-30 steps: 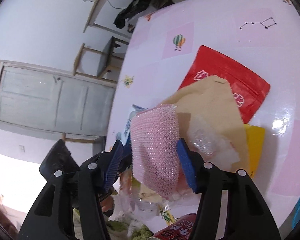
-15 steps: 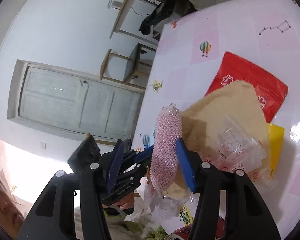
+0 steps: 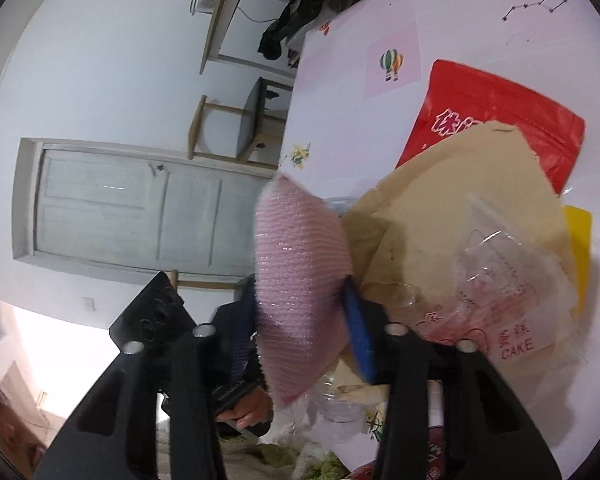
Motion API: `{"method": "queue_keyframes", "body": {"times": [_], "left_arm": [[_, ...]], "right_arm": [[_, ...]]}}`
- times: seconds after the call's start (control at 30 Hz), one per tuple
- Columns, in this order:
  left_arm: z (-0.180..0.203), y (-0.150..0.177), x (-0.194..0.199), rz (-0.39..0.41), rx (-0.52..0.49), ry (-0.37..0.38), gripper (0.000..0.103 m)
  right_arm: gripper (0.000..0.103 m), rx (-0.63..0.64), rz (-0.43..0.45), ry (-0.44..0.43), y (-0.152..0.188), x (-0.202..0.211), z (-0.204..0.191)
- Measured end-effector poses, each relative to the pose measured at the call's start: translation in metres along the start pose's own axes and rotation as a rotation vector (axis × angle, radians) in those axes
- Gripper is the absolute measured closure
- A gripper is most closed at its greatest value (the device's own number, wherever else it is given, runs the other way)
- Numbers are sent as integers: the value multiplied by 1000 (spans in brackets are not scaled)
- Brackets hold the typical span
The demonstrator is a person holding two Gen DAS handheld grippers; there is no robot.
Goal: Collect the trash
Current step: 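Grasp the clear plastic cake bag with the left tool while the right tool holds the scrubber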
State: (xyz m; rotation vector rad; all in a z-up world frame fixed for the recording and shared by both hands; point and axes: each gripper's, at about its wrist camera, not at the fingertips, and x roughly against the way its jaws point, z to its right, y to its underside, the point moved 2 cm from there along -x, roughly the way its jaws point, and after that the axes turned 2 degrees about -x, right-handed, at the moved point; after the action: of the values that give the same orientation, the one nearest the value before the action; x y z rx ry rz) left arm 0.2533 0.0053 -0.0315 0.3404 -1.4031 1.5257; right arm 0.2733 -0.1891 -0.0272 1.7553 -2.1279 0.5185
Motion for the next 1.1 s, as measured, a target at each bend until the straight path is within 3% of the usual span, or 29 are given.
{"method": "queue_keyframes", "body": {"times": [0.17, 0.27, 0.33, 0.5, 0.6, 0.7, 0.87, 1.1], "left_arm": [[2, -2, 15, 54, -13, 14, 85], [9, -5, 25, 94, -38, 34, 77], [19, -6, 30, 108, -68, 62, 66], [52, -8, 24, 57, -167, 119, 42], [80, -7, 7, -3, -282, 92, 35], [93, -12, -15, -71, -329, 32, 35], [91, -25, -43, -175, -276, 50, 35], [93, -23, -69, -277, -317, 2, 69]], "right_arm": [[71, -1, 70, 8, 2, 17, 1], [72, -10, 139, -16, 3, 36, 1], [72, -14, 193, -43, 4, 54, 0], [72, -14, 316, -82, 12, 103, 2], [72, -31, 374, -94, 18, 125, 9], [72, -55, 414, -106, 26, 142, 20], [72, -93, 455, -129, 43, 164, 42], [72, -139, 478, -159, 52, 175, 65]]}}
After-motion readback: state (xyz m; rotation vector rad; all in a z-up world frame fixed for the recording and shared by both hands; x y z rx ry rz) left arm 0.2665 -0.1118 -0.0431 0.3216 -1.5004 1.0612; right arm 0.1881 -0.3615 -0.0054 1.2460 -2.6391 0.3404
